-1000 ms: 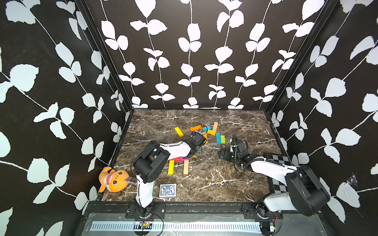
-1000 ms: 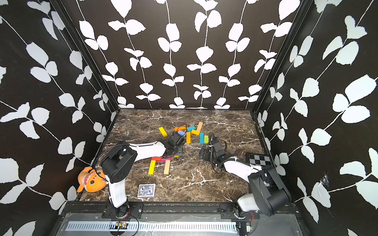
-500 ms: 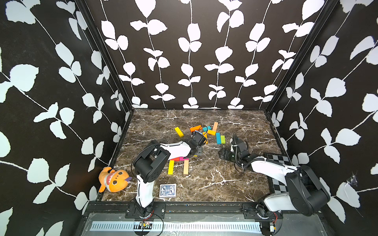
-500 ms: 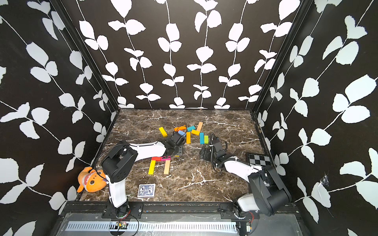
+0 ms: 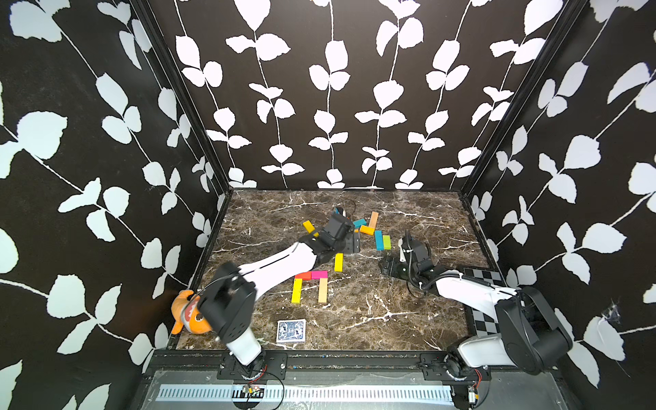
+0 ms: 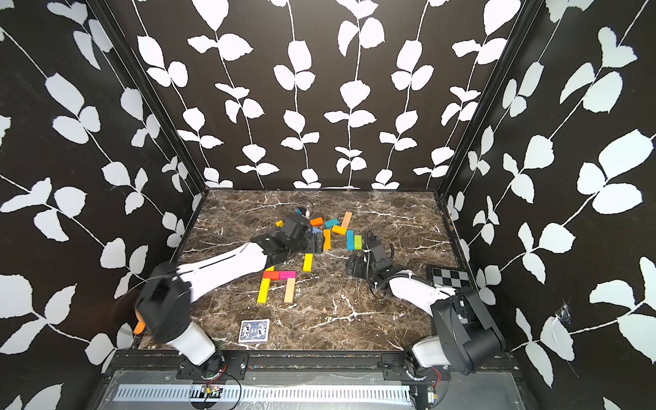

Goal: Assemble the letter h with building blocks
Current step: Place the building block at the center of the board.

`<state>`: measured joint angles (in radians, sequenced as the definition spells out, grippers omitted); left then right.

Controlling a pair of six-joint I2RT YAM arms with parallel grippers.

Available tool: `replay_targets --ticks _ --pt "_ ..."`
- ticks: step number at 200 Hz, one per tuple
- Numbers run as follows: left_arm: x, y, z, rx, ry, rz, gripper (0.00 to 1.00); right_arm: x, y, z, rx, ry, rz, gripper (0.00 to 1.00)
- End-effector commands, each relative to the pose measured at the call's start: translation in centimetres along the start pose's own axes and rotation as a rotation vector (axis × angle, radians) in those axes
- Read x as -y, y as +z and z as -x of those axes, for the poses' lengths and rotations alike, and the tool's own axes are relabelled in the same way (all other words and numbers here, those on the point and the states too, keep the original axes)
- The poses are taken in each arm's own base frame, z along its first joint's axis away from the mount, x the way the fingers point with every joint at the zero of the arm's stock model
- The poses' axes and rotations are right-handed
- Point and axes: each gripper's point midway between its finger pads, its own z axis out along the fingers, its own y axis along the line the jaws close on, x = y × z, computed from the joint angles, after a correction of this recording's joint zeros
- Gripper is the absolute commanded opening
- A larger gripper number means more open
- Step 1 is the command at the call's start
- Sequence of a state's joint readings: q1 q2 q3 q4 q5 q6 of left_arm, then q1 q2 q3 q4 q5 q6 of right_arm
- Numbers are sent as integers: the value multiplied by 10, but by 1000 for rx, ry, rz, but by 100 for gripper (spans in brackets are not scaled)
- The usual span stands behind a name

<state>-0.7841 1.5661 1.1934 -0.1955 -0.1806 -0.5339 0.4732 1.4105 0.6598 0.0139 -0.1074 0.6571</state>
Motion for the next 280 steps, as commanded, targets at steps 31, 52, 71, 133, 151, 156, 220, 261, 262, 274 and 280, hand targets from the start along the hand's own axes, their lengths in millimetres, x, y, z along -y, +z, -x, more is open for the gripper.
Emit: replay_targets --ticks 31,52,71,133,151,156,220,261,262,274,280 --pt "-13 -63 12 121 102 -30 99 -94 15 45 35 -153 117 88" --pt "-26 -74 -4 111 112 -18 99 -127 41 52 2 -166 118 87" --pt "-39 -82 -18 92 126 7 99 -154 61 56 -10 -138 140 86" --pt "-58 -113 -25 121 151 42 99 -169 117 61 -62 -107 8 85" --pt "-62 -121 -24 146 128 46 99 -166 127 58 -69 -73 -9 85" --pt "-63 -122 -24 153 124 45 99 -165 130 57 -75 -65 -16 85" --pt "-65 -121 -31 143 113 36 99 -134 152 56 -77 -95 -209 87" --pt "-65 -121 -30 141 114 37 99 -114 169 59 -82 -162 -292 88" --pt "-65 -121 -30 141 114 38 99 -114 169 59 -82 -164 -294 88" --pt "-66 -120 -31 138 112 41 99 -109 175 62 -85 -177 -300 88" --pt "-66 -120 -31 137 113 42 99 -107 177 63 -86 -184 -303 88"
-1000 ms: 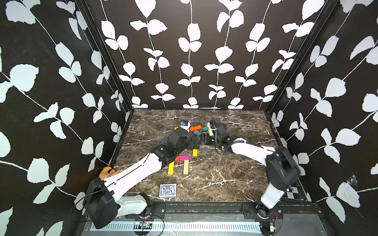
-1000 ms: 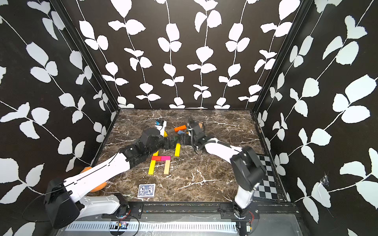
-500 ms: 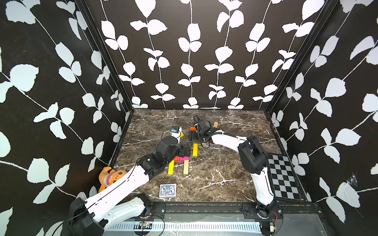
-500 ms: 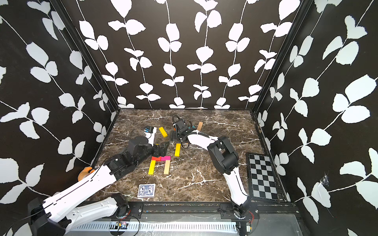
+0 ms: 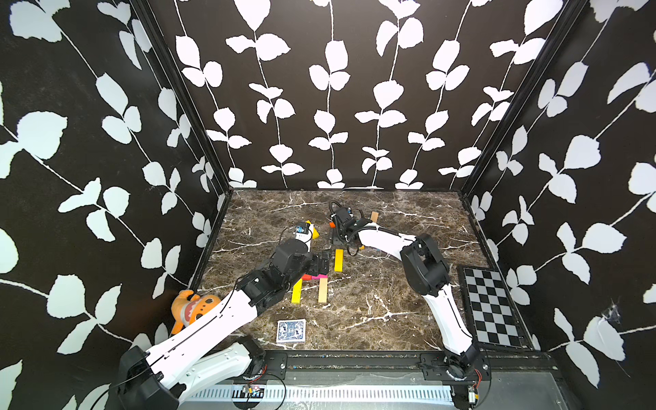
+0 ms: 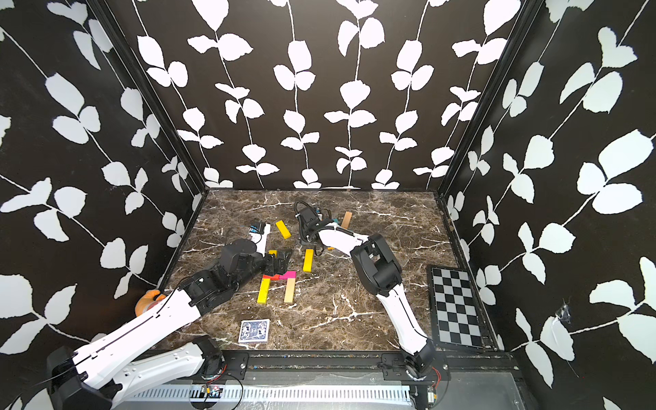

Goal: Assemble the letter h with building blocks
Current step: Place the building block at the center of the board, then pick up the building block from the center of the board.

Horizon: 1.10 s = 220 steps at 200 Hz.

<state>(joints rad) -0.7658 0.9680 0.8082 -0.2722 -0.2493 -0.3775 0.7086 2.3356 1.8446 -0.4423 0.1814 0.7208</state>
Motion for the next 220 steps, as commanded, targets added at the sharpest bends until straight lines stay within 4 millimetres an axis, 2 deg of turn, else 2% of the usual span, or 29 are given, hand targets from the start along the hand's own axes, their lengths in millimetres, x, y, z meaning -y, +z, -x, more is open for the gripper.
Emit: replay_targets --ticks 1,60,104,149,220 --pt "-6 1 -7 -18 -3 19 99 20 16 -4 -23 -44 -80 88" --pt "-8 6 -11 -34 -7 32 99 17 32 13 -18 -216 -119 88" --pt "-10 12 -16 -55 -14 40 99 10 43 15 -46 -320 -111 87" --pt "-14 16 -20 -66 -22 52 99 2 38 4 -66 -393 -81 67" --pt "-17 20 -22 -81 -37 51 99 25 31 -2 -38 -429 -154 40"
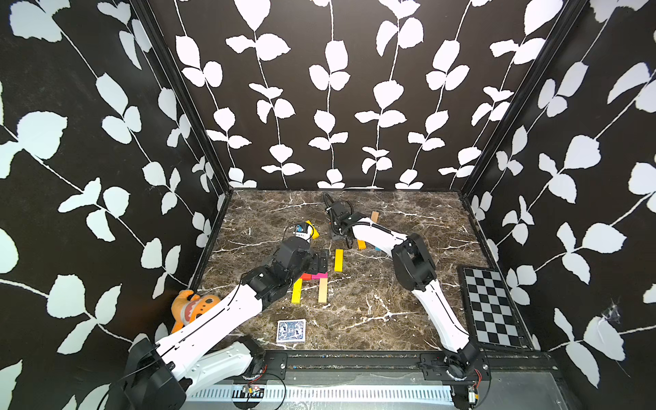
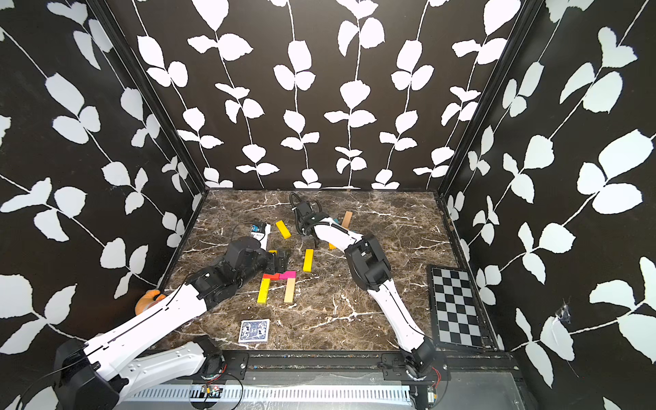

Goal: Assemble the letter h with building blocks
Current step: Pick up the building block from the center of the board, then place the building block at the center of the board.

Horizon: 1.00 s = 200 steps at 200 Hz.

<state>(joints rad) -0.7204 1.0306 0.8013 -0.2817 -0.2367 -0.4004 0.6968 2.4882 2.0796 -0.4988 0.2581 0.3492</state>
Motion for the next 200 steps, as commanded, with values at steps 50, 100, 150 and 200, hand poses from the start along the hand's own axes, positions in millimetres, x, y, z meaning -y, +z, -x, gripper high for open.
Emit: replay_targets --ticks 50,100,150,200 --pt "-3 6 -9 -22 -17 -1 99 10 -20 -14 82 -108 29 28" --pt "-2 6 -7 -15 -28 -9 99 24 -92 1 202 -79 63 24" --pt "3 9 -14 -20 -52 -47 99 25 -139 -93 90 -3 177 24" --pt "-1 14 -14 -31 -65 -51 99 -3 -153 -178 -63 -90 270 26"
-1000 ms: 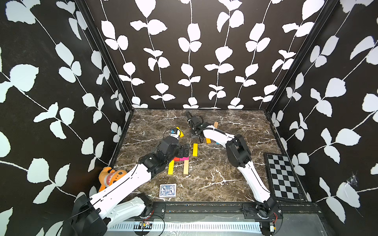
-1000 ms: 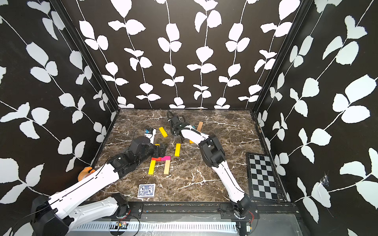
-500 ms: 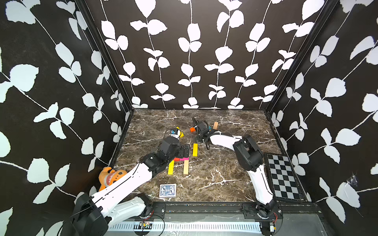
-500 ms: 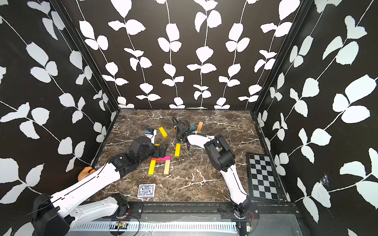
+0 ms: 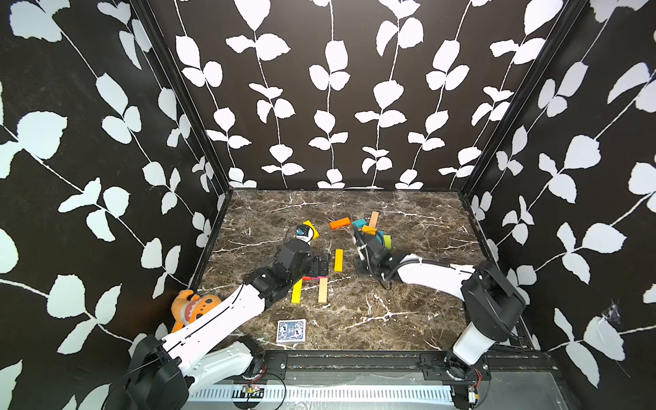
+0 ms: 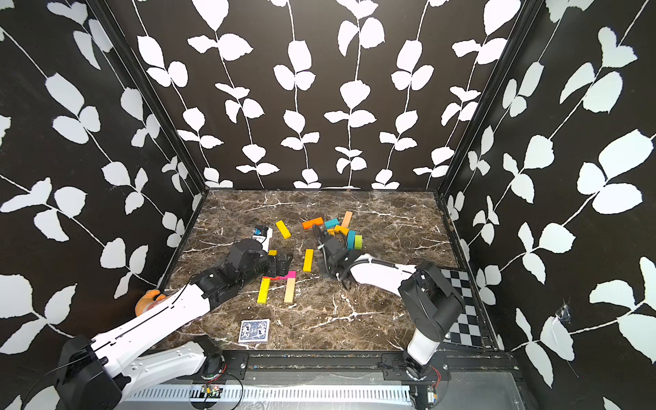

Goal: Assemble the letter h with building blocks
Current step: Place the building block at the center of the board.

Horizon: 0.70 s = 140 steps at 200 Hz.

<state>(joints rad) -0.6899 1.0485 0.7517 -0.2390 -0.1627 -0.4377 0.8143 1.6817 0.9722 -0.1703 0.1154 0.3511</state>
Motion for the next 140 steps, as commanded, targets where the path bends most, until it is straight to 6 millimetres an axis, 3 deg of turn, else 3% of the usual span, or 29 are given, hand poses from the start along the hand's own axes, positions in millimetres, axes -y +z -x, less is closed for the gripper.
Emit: replay_targets --ticks 1,32,52,63,80,90,140 --pt "0 2 4 14 -15 -17 99 -17 -5 -26 -54 1 59 26" --pt "1 4 3 12 -14 -23 99 -26 2 -45 -113 -44 53 30" --pt "1 5 2 5 -14 -24 99 -21 4 -53 -143 -48 21 35" --pt "0 6 1 2 -15 -24 99 -20 4 -58 -160 -46 15 43" --pt "1 6 0 0 -17 -28 99 -17 2 -66 -187 -42 -2 64" --pt "1 6 0 -1 -14 -29 99 -16 0 -70 -198 -50 -16 70" --pt "2 9 0 -3 -24 -37 99 -5 -16 -89 -260 -87 -93 74"
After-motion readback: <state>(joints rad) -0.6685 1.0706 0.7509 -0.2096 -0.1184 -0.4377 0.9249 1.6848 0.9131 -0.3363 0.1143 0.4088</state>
